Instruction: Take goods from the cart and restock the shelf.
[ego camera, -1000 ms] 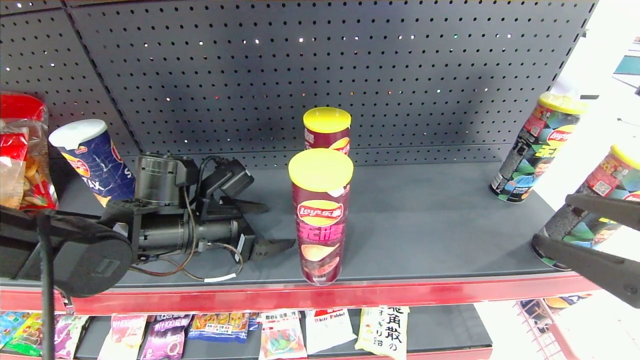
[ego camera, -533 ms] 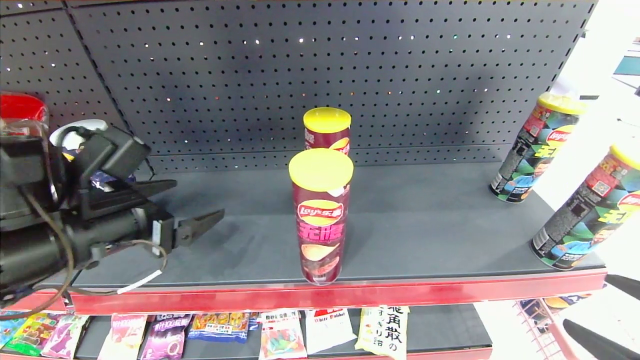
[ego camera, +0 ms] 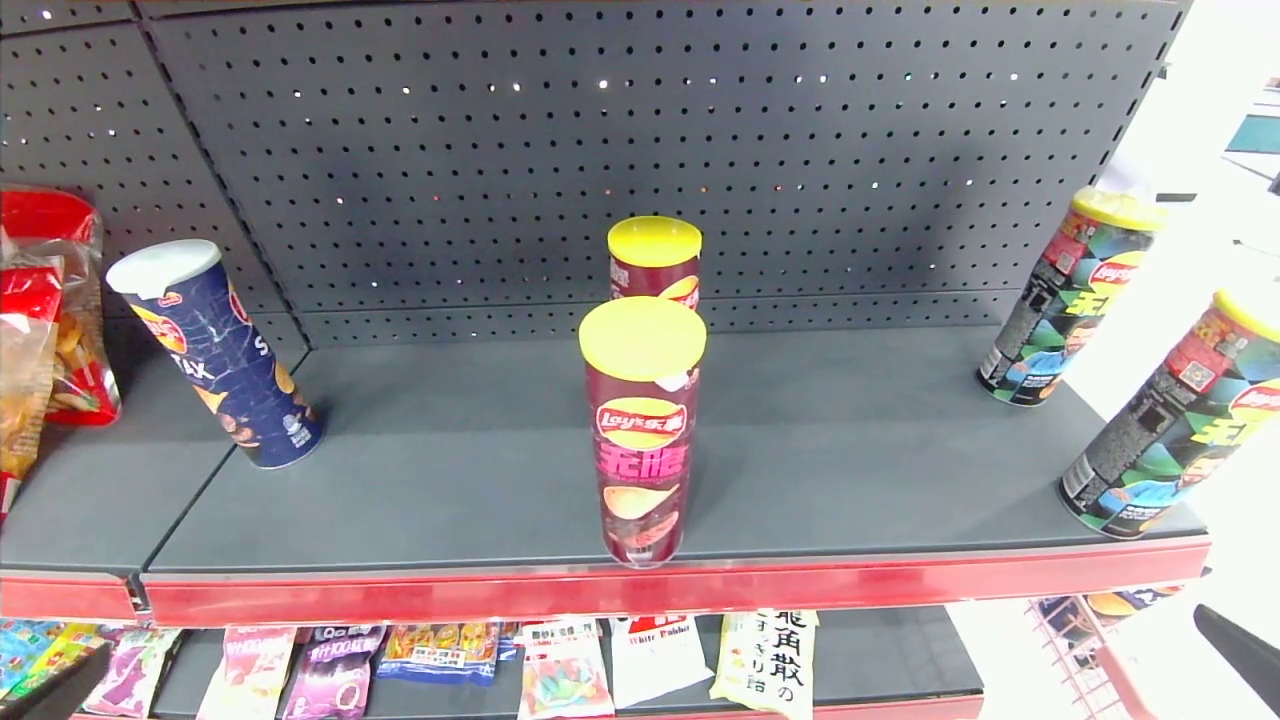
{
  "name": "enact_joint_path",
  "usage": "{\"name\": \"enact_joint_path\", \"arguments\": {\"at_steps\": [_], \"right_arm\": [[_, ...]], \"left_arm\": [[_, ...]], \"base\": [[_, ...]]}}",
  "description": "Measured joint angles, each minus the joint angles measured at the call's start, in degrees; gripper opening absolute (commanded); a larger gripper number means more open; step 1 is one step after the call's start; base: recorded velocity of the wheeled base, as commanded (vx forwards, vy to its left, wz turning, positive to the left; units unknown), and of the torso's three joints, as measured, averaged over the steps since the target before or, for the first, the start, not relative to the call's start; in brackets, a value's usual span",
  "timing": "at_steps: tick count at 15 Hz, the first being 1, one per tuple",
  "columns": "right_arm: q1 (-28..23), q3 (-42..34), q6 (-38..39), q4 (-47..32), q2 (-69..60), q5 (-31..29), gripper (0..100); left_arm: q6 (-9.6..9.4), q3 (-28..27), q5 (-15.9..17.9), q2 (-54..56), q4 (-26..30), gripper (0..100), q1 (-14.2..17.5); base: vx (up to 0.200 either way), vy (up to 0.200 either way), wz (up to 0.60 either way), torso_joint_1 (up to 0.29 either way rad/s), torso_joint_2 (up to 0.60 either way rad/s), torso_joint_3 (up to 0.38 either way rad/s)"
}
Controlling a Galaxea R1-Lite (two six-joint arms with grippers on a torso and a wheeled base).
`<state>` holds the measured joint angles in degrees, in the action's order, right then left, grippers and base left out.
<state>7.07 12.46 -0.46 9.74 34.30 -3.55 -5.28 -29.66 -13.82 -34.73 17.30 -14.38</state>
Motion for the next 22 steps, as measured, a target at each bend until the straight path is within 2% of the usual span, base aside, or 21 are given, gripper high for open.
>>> {"name": "enact_joint_path", "arguments": {"at_steps": [2,3,6,13,15,16,22], "right_arm": [[-2.83,0.00,-0.02,0.20,1.66,-0.41,100],[-4.90,0.21,-0.29,0.38,2.93,-0.39,100],[-7.92,0.77,-1.04,0.16,5.35,-0.77,100],[-8.39,0.66,-3.06,0.11,6.75,-0.52,100],[-8.39,0.68,-4.02,0.07,6.55,-0.50,100],[-8.39,0.68,-4.13,0.07,6.42,-0.48,100],[-8.22,0.77,-4.75,0.27,6.27,-0.50,100]], "left_arm": [[1.89,3.69,-1.80,6.60,-0.28,100,0.41],[1.58,4.25,-1.96,7.97,-1.13,100,0.41],[-0.18,4.83,-1.99,9.59,-3.60,100,0.41],[-2.05,6.16,-2.07,10.59,-3.75,100,0.50],[-4.02,6.51,-2.07,11.53,-3.71,100,0.50],[-5.25,6.84,-2.13,12.21,-3.64,100,0.50],[-6.84,7.75,-2.16,14.84,-3.78,100,0.55]], "base": [[0.000,0.000,0.00,0.000,0.00,0.000],[0.000,0.000,0.00,0.000,0.00,0.000],[0.000,0.000,0.00,0.000,0.00,0.000],[-0.171,0.000,0.00,0.003,0.00,0.003],[0.000,0.000,0.00,0.000,0.00,0.000],[0.000,-0.200,0.00,-0.012,0.00,0.007],[0.000,-0.200,0.00,0.010,0.01,0.004]]}}
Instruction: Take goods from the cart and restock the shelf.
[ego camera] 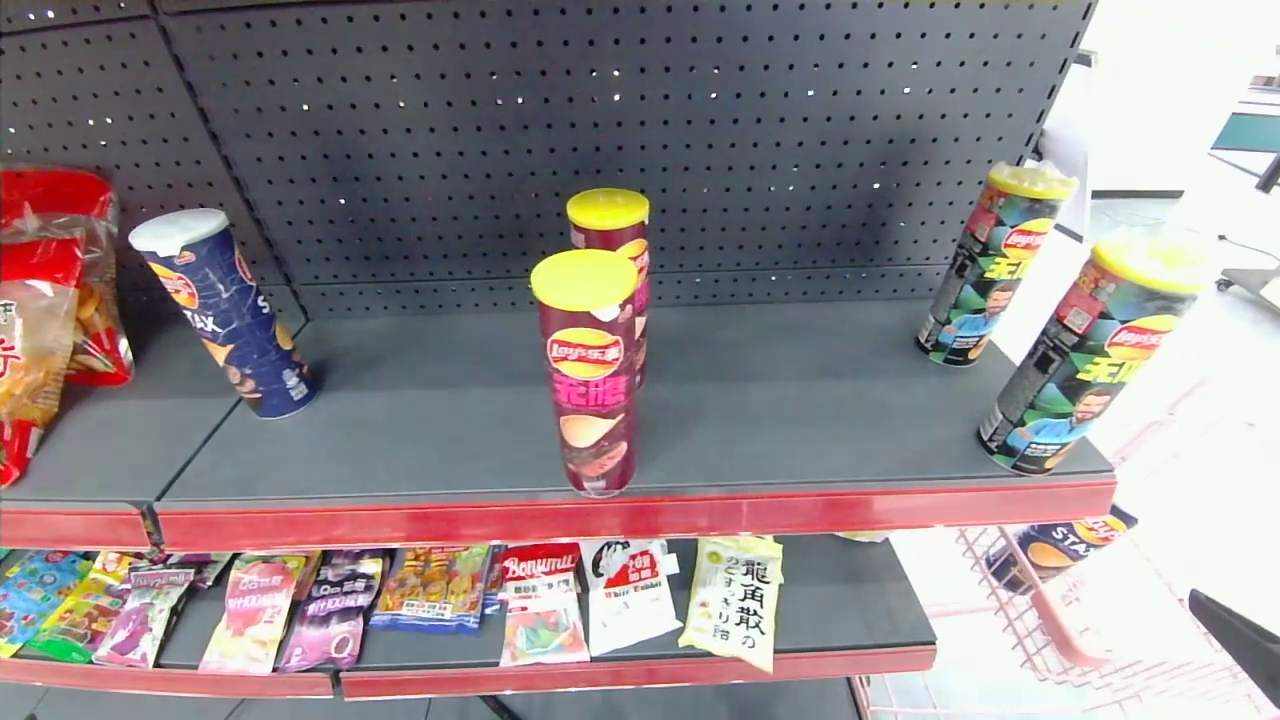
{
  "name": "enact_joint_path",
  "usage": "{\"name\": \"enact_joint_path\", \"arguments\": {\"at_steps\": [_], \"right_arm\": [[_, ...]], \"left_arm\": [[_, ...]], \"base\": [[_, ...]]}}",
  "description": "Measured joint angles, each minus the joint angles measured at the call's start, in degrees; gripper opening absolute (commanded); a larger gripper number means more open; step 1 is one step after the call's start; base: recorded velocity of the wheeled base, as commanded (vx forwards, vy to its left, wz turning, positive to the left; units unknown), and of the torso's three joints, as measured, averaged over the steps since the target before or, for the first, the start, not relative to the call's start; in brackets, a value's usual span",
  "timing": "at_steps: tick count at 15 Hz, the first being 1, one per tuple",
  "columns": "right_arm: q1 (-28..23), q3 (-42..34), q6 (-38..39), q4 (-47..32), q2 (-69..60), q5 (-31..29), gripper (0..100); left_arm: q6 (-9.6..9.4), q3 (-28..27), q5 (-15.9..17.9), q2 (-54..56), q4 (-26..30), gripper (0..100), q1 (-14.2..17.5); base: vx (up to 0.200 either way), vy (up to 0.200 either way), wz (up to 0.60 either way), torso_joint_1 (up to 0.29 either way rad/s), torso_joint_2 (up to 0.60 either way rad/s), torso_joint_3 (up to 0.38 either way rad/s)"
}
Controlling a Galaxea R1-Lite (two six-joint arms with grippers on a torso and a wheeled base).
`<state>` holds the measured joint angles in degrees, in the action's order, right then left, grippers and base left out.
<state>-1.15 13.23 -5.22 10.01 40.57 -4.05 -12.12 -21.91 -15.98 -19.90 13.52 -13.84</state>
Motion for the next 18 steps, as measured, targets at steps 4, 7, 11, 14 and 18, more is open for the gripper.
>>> {"name": "enact_joint_path", "arguments": {"at_steps": [4,7,11,14,18], "right_arm": [[0.00,-0.11,0.00,-0.13,-0.33,0.00,100],[-0.12,-0.39,0.02,-0.20,-0.33,0.00,100],[-0.11,-0.46,0.05,-0.20,-0.20,0.02,100],[-0.15,-0.46,0.07,-0.20,-0.17,0.00,100],[0.00,-0.48,0.05,-0.18,0.13,0.13,100]], "left_arm": [[-0.11,0.09,0.00,1.05,0.02,100,-0.05],[-0.94,0.05,0.00,1.62,0.02,100,-0.05],[-1.10,0.00,0.00,1.95,0.02,100,-0.05],[-1.80,0.00,0.00,2.06,-0.02,100,-0.05],[-3.43,0.00,0.24,2.51,-0.04,100,-0.11]], "base": [[0.000,-0.200,0.00,0.006,0.00,0.005],[0.000,-0.200,0.00,0.002,0.01,0.002],[0.000,-0.200,0.00,0.004,0.00,0.000],[0.000,0.000,0.00,0.000,0.00,0.000],[0.000,0.000,-0.30,0.001,0.00,0.001]]}}
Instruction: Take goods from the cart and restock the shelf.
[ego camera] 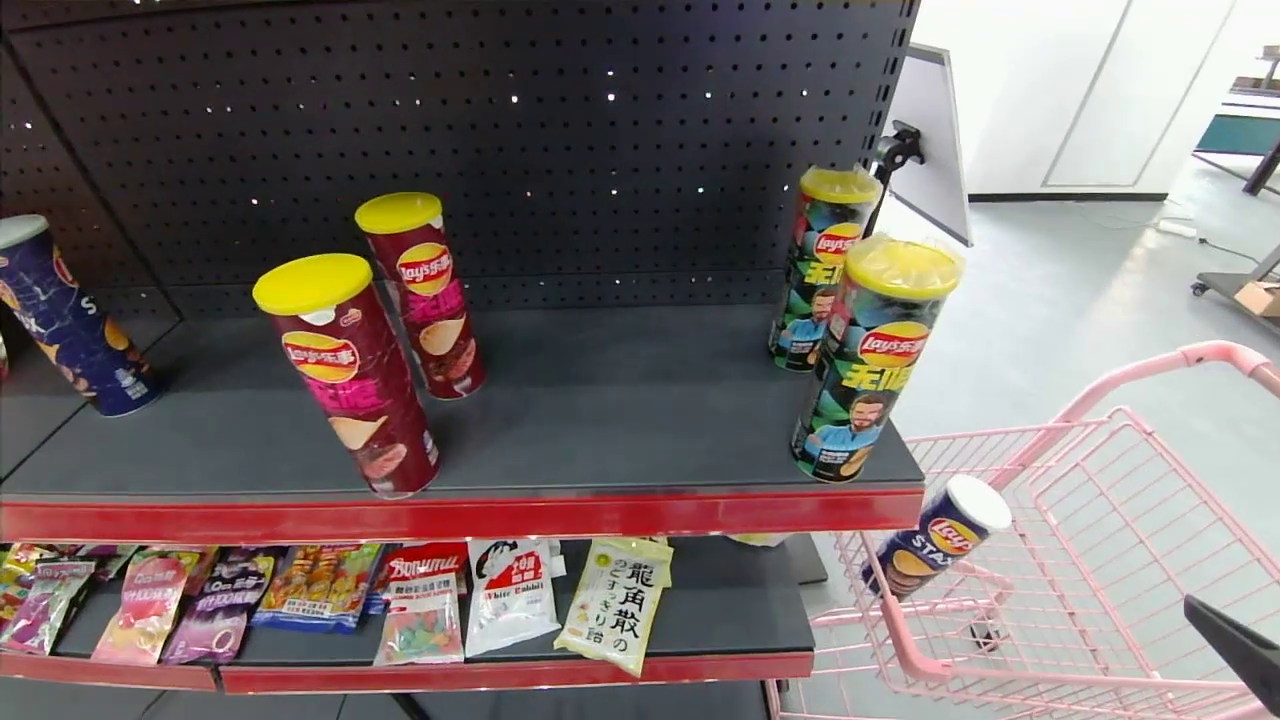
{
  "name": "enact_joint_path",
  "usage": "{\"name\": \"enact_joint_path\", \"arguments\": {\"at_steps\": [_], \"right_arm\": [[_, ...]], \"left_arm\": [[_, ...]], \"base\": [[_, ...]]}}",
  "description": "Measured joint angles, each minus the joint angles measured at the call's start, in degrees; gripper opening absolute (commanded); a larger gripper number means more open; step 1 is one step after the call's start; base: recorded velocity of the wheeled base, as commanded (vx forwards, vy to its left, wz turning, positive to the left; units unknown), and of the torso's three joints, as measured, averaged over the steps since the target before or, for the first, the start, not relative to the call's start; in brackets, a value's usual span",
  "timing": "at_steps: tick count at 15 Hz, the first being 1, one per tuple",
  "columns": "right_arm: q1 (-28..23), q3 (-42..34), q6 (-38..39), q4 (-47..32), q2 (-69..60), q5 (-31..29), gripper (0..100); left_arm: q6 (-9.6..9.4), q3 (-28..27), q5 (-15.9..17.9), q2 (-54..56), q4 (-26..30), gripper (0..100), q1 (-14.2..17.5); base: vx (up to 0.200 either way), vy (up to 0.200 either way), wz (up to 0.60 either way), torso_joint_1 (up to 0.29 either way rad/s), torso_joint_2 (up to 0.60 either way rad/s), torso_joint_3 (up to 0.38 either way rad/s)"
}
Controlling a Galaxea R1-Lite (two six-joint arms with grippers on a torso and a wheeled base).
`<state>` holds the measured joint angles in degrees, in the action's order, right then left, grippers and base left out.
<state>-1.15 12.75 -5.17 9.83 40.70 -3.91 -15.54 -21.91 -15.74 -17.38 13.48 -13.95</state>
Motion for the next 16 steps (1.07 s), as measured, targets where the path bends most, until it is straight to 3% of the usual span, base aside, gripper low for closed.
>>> {"name": "enact_joint_path", "arguments": {"at_steps": [7,13,16], "right_arm": [[0.00,-0.62,0.02,0.02,0.28,-0.02,100],[0.05,-0.94,-0.16,0.10,1.22,-0.10,100],[0.00,-1.04,-0.16,0.11,2.18,-0.07,100]], "left_arm": [[-0.02,0.05,0.20,0.60,-0.02,100,-0.16],[0.06,0.22,0.88,0.93,0.09,100,-0.24],[0.06,0.22,1.27,1.02,0.06,100,-0.20]], "base": [[0.000,0.000,-0.60,0.000,0.01,0.000],[0.000,0.000,0.00,0.000,0.00,0.000],[0.000,0.000,0.00,-0.126,0.30,0.165]]}}
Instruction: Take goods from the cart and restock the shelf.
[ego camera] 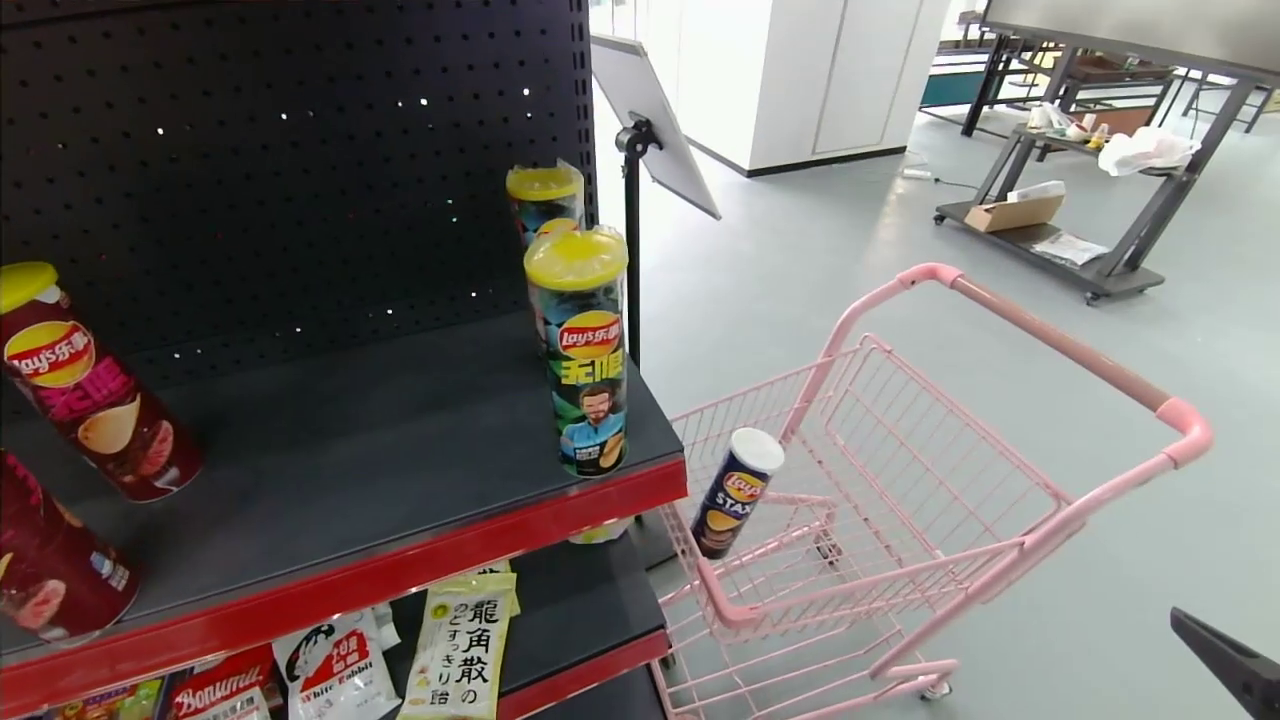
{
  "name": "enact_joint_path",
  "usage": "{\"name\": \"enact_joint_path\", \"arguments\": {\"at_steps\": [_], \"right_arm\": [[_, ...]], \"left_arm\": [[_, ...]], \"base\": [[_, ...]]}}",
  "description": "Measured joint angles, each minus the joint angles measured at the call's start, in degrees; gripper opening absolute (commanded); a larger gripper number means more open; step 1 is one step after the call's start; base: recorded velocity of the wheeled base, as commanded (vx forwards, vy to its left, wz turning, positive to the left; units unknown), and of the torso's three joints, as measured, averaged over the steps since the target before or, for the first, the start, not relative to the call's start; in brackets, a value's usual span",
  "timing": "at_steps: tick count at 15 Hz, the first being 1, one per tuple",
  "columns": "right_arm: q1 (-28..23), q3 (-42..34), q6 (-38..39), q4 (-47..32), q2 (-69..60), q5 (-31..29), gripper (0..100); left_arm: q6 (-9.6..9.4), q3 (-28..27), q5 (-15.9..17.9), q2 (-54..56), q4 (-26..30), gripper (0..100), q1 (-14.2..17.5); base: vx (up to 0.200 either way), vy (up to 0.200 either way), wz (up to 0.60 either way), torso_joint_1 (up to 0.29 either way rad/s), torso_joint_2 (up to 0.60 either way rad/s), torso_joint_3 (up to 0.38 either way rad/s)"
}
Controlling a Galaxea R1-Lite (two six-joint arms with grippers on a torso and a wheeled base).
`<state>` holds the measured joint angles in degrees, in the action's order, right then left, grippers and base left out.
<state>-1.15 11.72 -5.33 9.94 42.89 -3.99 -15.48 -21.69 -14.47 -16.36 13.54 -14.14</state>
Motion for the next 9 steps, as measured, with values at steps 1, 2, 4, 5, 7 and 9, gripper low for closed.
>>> {"name": "enact_joint_path", "arguments": {"at_steps": [1,2,4,5,7,9], "right_arm": [[0.00,-0.11,0.00,0.00,0.22,0.02,100],[0.00,-0.30,0.00,-0.04,0.44,0.05,100],[0.07,-0.63,-0.06,-0.11,0.77,0.11,100],[0.13,-0.65,-0.17,-0.09,1.02,0.11,100],[0.16,-0.65,-0.37,0.16,1.84,0.11,100],[0.22,-0.43,-0.50,0.29,3.13,0.20,100]], "left_arm": [[0.02,0.00,0.16,0.18,0.02,100,0.00],[0.00,0.00,0.24,0.51,0.09,100,0.00],[0.00,0.37,0.29,1.45,0.06,100,0.00],[0.02,0.66,0.29,2.15,0.17,100,0.00],[-0.01,0.88,0.33,3.05,0.22,100,0.00],[-0.06,0.91,0.30,3.61,0.17,100,0.00]], "base": [[0.000,0.000,0.00,-0.139,0.35,0.203],[0.000,0.000,0.00,-0.154,0.36,0.203],[0.000,0.000,0.00,-0.144,0.36,0.205],[0.000,0.000,0.00,-0.159,0.36,0.222],[0.000,0.000,0.00,-0.158,0.38,0.224],[0.000,0.000,0.00,-0.159,0.40,0.237]]}}
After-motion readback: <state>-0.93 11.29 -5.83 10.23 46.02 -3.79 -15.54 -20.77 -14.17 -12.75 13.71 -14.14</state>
